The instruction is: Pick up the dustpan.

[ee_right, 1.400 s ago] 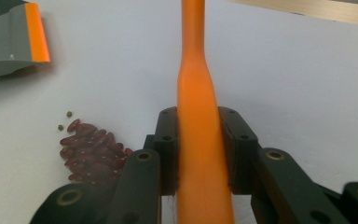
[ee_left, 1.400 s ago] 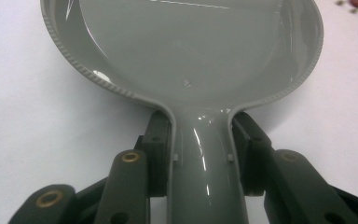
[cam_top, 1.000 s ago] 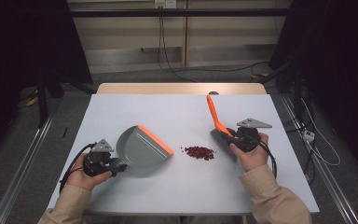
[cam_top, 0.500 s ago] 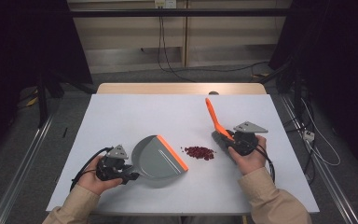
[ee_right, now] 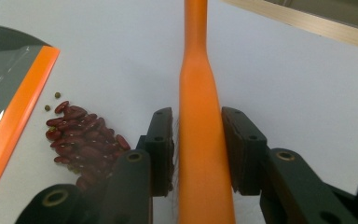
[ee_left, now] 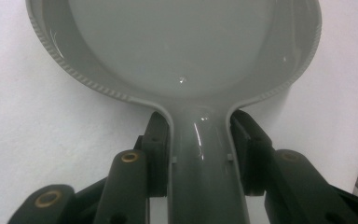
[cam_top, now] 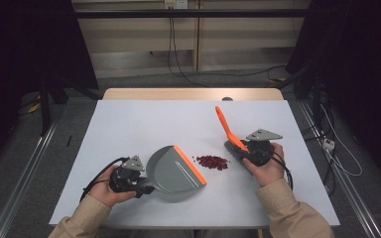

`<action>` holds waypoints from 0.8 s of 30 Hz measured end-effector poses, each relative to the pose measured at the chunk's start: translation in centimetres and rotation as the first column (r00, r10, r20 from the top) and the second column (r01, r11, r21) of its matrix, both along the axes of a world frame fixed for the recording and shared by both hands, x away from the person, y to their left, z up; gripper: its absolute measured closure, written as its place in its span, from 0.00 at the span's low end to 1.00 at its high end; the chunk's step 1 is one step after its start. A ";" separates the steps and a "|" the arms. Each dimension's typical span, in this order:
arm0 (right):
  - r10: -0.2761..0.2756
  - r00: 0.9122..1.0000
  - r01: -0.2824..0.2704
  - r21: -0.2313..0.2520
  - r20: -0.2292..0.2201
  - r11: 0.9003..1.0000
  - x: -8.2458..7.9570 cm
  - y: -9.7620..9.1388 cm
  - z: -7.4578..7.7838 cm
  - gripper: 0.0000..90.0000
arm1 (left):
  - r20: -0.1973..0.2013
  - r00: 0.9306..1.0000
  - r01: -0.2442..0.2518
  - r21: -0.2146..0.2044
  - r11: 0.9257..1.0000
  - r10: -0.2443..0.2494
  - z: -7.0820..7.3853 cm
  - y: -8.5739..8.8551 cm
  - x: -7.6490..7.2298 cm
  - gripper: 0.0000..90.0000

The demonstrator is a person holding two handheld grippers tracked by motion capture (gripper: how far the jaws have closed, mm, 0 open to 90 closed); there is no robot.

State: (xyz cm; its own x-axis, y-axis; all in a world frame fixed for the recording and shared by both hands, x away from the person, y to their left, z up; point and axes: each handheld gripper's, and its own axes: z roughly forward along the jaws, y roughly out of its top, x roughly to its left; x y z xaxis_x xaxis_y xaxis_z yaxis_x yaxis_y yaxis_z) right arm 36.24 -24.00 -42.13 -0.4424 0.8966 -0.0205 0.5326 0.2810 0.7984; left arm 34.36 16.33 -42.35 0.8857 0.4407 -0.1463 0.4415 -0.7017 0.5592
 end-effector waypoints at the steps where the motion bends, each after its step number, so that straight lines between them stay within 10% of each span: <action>1: -0.003 1.000 0.003 -0.009 0.004 1.000 0.0 0.0 0.1 0.73 | 0.002 1.000 0.003 0.002 1.000 -0.003 0.0 -0.1 0.0 0.70; 8: -0.002 1.000 0.001 -0.063 -0.024 0.998 -0.1 0.2 0.1 0.79 | 0.003 1.000 0.015 0.005 1.000 -0.015 -0.2 -0.5 -0.1 0.70; 24: -0.040 0.999 0.040 -0.002 -0.005 0.999 -0.9 1.8 -0.3 0.79 | -0.016 0.998 0.064 0.018 0.998 -0.063 -0.3 -1.8 0.1 0.70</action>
